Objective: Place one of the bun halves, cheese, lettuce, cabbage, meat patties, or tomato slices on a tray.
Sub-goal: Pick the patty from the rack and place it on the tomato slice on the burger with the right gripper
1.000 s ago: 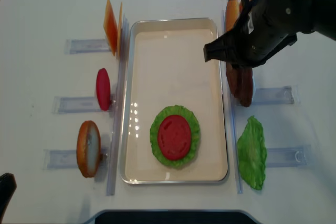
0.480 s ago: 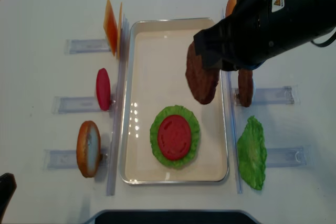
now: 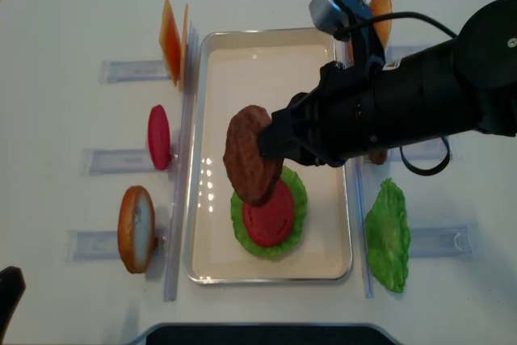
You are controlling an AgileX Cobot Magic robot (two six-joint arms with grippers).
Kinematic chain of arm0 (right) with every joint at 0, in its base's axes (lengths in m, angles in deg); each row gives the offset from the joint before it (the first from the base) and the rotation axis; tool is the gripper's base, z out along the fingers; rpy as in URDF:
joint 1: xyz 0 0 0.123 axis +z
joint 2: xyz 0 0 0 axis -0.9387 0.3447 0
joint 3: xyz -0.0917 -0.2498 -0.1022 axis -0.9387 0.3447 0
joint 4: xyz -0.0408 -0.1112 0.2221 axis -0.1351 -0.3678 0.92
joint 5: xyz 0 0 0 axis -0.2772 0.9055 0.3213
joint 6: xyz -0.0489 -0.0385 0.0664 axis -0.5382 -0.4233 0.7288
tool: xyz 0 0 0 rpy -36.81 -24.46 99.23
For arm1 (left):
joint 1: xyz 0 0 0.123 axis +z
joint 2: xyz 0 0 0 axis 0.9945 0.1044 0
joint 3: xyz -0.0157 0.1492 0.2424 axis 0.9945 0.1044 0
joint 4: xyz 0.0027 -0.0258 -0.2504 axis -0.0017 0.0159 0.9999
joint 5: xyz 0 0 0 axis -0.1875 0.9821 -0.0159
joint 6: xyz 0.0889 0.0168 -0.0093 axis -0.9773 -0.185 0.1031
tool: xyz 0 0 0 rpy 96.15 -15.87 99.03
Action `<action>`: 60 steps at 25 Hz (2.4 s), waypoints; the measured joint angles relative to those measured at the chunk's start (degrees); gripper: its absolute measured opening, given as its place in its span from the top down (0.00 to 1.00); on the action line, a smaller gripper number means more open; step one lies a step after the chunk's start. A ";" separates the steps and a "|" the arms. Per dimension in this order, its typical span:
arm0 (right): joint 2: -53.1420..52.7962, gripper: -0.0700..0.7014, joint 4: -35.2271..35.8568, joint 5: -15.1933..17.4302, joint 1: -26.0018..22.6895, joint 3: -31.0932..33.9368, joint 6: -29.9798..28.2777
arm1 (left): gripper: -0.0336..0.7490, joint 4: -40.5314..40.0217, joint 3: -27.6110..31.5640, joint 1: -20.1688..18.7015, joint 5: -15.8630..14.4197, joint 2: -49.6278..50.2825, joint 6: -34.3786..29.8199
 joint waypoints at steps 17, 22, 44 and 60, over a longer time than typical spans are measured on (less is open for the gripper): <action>15.86 0.71 12.42 5.94 -1.32 0.25 -13.70 | 0.96 0.00 0.00 0.00 0.00 0.00 0.00; 17.72 0.71 12.74 7.40 -3.57 0.25 -14.02 | 0.96 0.00 0.00 0.00 0.00 0.00 0.00; 22.54 0.71 12.62 12.90 -7.05 0.25 -14.15 | 0.96 0.00 0.00 0.00 0.00 0.00 0.00; 19.85 0.25 8.21 10.71 -7.12 0.58 -14.48 | 0.96 0.00 0.00 0.00 0.00 0.00 0.00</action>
